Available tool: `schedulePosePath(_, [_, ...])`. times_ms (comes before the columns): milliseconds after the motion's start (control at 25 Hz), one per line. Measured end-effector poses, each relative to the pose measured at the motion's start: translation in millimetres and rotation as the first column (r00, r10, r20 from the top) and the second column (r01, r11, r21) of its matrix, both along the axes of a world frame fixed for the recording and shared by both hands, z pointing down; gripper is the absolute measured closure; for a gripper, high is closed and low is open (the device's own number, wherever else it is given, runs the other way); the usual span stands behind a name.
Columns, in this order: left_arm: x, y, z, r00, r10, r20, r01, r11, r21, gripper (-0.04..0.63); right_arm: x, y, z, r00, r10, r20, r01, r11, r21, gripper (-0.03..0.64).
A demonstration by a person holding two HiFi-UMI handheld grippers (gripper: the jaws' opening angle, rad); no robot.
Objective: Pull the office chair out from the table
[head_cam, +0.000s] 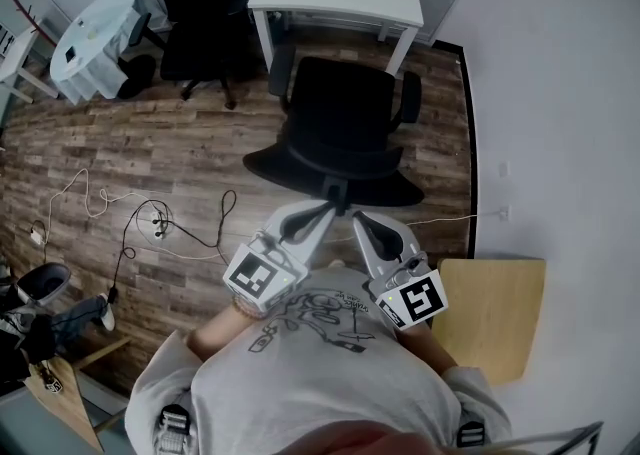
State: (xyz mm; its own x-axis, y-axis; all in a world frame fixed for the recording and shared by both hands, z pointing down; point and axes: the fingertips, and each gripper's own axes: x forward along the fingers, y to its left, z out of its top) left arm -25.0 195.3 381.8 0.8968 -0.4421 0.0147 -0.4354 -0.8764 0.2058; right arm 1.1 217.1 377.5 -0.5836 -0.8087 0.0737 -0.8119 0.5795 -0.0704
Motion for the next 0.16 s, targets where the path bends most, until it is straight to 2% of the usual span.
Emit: schedulePosePath(160, [-1.5,6.3,-1.3,1.0,-0.002,-0.001,0.002,1.0,-0.006,0.594,-3.8,5.5,-1.7,1.0,-0.005,-0.002,0.005,1.0,-0.005,0.609])
